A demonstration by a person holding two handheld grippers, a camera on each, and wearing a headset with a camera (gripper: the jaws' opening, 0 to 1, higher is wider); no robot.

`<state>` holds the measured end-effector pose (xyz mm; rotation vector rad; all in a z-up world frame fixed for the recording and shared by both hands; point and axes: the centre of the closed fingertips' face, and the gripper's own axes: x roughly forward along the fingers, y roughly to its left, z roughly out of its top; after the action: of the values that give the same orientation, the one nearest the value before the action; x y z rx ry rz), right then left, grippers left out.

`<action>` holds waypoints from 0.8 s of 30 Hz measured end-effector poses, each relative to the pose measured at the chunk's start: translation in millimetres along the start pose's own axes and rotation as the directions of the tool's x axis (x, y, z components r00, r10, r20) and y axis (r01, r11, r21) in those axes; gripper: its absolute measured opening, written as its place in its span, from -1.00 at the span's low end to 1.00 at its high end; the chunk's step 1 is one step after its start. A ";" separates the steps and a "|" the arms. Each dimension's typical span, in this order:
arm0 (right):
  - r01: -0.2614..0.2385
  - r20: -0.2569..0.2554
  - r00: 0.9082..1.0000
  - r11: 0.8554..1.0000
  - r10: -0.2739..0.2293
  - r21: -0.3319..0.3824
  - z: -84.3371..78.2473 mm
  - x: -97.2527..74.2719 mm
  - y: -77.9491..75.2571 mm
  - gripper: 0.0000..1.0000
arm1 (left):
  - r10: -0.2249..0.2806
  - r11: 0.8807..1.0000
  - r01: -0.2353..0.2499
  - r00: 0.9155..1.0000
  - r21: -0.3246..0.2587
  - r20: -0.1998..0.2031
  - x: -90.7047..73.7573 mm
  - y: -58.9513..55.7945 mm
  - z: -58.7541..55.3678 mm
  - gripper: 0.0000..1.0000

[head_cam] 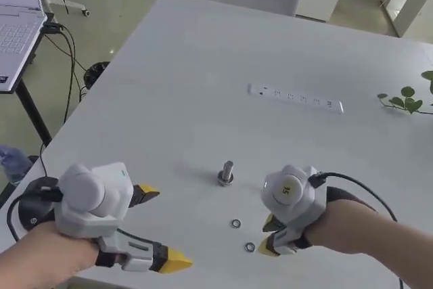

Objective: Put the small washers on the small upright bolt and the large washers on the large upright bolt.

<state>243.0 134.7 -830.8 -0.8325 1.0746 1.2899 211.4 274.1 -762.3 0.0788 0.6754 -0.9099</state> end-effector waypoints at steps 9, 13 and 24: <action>0.017 -0.006 1.000 1.000 -0.017 0.002 -2.0 14.3 -1.5 -0.49 | -0.005 1.000 0.005 1.000 -0.001 0.003 1.4 0.4 -1.1 0.71; 0.038 -0.002 0.999 0.999 -0.038 0.000 -2.1 22.7 -4.5 -0.49 | -0.010 1.000 0.010 1.000 0.004 0.002 3.0 -0.3 -0.5 0.71; 0.077 0.005 0.997 0.997 -0.077 0.010 -7.6 40.8 -7.1 -0.51 | -0.014 1.000 0.015 1.000 -0.002 0.014 2.6 3.4 1.5 0.71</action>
<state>247.1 140.0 -872.4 -0.8552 1.0344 1.2208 215.8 273.9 -763.3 0.0656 0.6645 -0.9229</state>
